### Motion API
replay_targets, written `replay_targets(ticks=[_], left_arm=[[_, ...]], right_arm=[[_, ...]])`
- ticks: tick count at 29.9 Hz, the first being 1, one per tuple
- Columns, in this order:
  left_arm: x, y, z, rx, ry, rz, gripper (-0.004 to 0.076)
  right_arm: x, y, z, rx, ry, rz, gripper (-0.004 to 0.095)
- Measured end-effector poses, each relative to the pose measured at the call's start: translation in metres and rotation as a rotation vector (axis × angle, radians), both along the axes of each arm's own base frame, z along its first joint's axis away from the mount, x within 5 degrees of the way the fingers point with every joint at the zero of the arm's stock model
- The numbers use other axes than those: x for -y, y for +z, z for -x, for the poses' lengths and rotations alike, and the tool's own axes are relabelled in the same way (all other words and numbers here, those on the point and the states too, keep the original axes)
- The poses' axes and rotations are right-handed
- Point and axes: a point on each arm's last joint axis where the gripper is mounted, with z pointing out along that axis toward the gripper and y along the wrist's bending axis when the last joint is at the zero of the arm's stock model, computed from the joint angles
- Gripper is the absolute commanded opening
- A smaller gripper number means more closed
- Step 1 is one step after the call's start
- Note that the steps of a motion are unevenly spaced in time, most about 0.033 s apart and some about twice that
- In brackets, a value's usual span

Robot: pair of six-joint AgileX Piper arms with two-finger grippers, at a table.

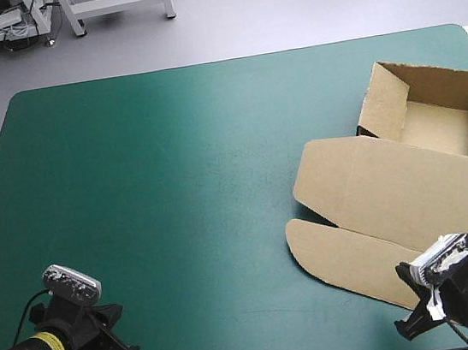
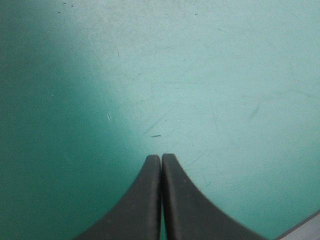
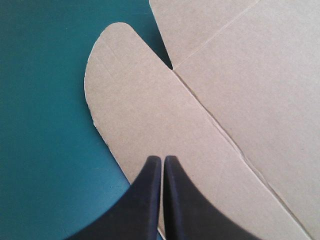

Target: Fold the box

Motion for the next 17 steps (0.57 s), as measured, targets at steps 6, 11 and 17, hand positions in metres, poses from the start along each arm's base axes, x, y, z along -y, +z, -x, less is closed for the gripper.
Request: replay_targets(ticks=[6,11,17], left_arm=[[0.0,-0.0052,0.0003,-0.017,0.0,-0.007,-0.0009],[-0.0014,-0.0079,0.0035,-0.06,-0.003,-0.028,-0.0009],[-0.0026,-0.0099,0.006,-0.094,-0.005,-0.045,-0.0009]], right_arm=[[0.0,0.0,0.0,0.0,0.0,0.0,0.0],[0.0001,-0.0001,0.0,-0.001,0.0,0.001,0.0],[0.0002,-0.0001,0.0,0.0,0.0,0.003,0.0]])
